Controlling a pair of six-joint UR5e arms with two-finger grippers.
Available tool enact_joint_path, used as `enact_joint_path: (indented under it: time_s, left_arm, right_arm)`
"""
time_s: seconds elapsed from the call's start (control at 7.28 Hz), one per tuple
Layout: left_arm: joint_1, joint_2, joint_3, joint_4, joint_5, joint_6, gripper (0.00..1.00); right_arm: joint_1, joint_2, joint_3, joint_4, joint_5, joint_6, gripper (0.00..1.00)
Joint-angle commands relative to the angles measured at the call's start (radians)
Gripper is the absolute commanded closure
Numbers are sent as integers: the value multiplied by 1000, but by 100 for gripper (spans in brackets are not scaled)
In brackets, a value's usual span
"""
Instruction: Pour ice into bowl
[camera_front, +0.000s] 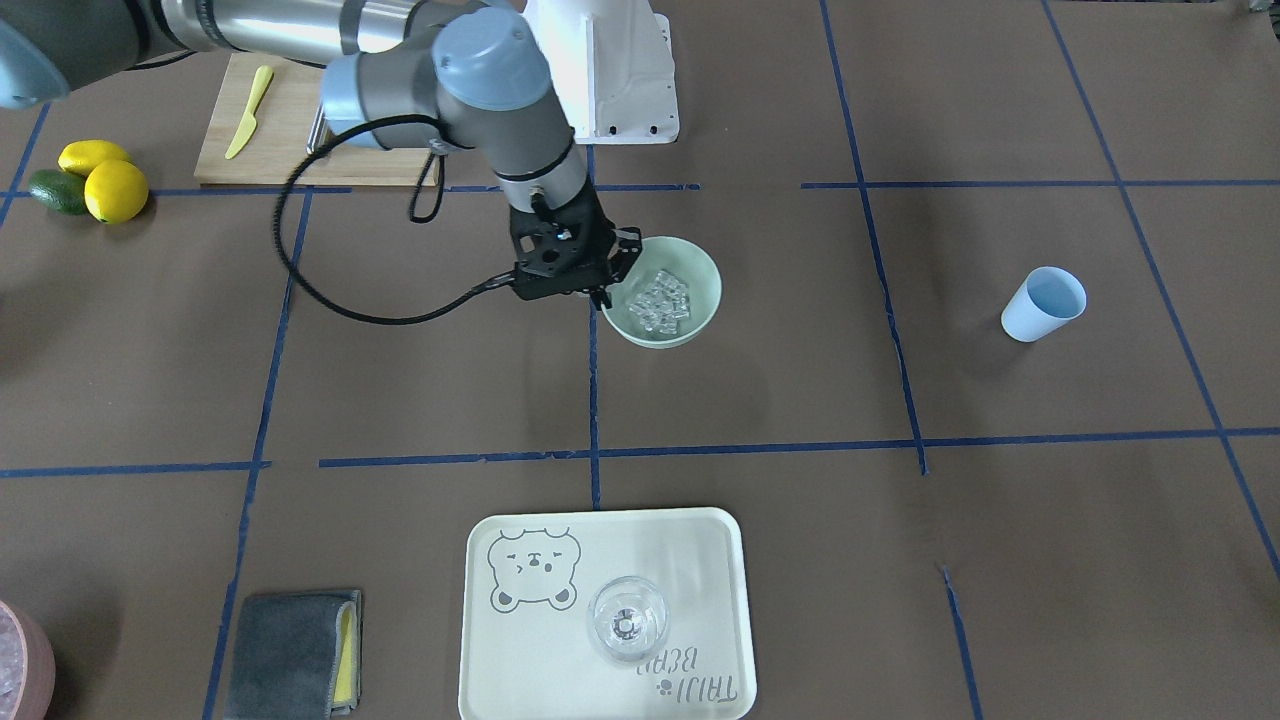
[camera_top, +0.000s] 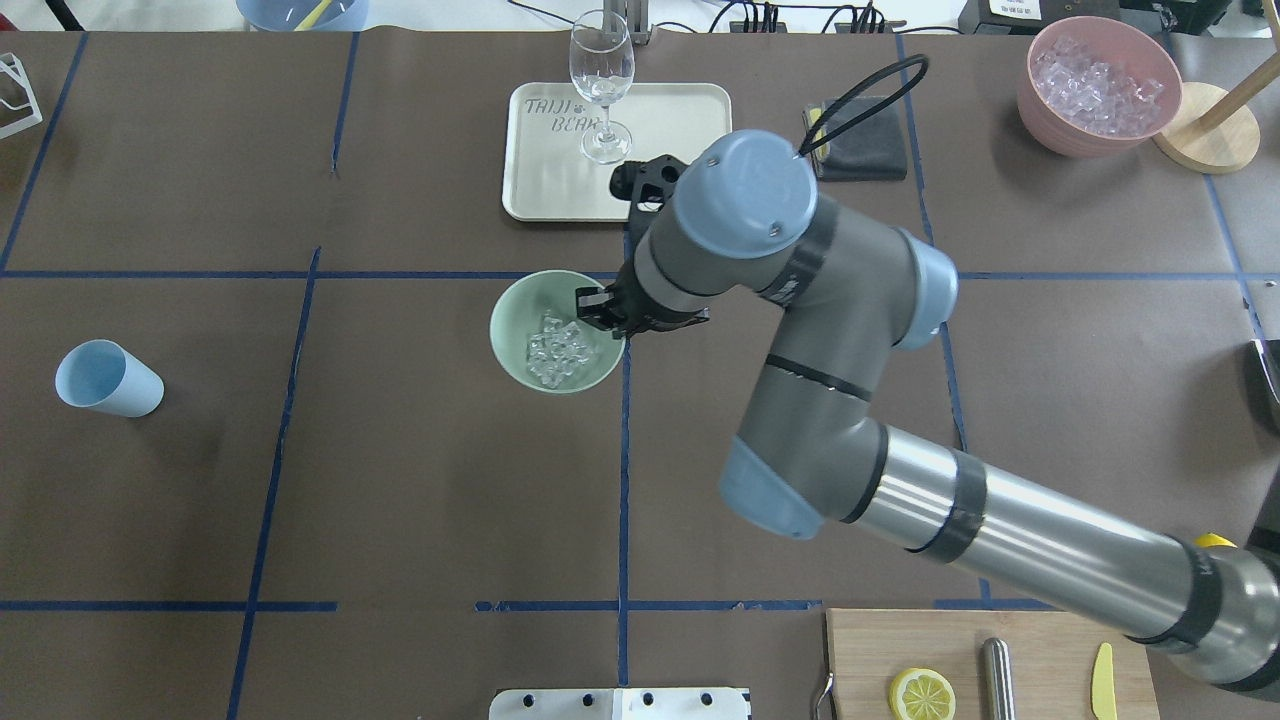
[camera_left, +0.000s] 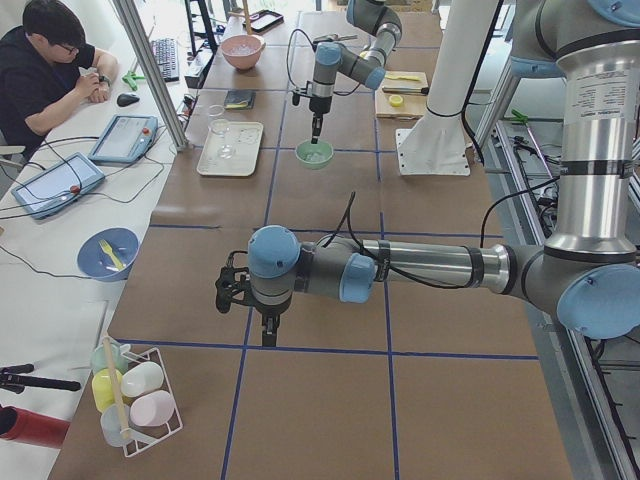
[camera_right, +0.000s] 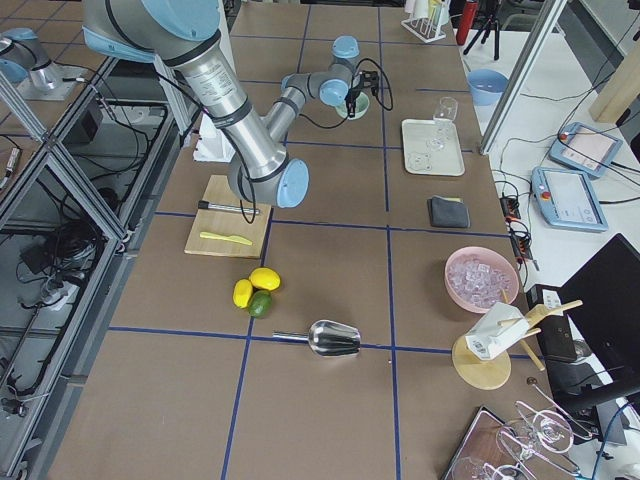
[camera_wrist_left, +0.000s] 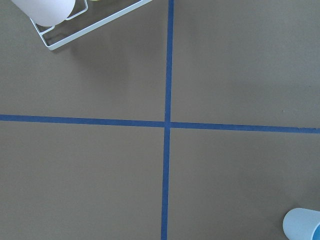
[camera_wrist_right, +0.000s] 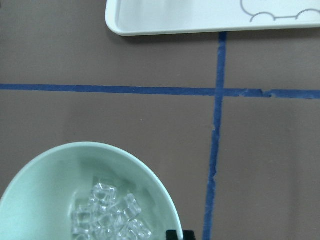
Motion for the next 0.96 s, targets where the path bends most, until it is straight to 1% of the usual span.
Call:
enact_joint_path:
  time_s: [0.0,0.14,0.27,0.41,0.55,0.69,0.82]
  left_arm:
    - [1,4,0,-2,10,15,0]
    - [1,5,0,0,10,129,0]
    - [1,7,1,4,8,250,0]
    - [1,7,2,4,10,253,0]
    - [1,7,2,6,10,253,0]
    - [1,7,2,7,8,253,0]
    - [1,7,2,9,8,253,0]
  right_arm:
    - [154,-211,126,4,136,-217,100]
    - [226,-307,127,43,206,-323,100]
    - [301,-415,121,121,279,-423,100]
    - [372,-510,118,158,339,-509,100]
    - [433,-603,109,160,373,-617,100]
    - [463,-662,86,160,376,-693,100]
    - [464,-688,77,162,376,-700,100]
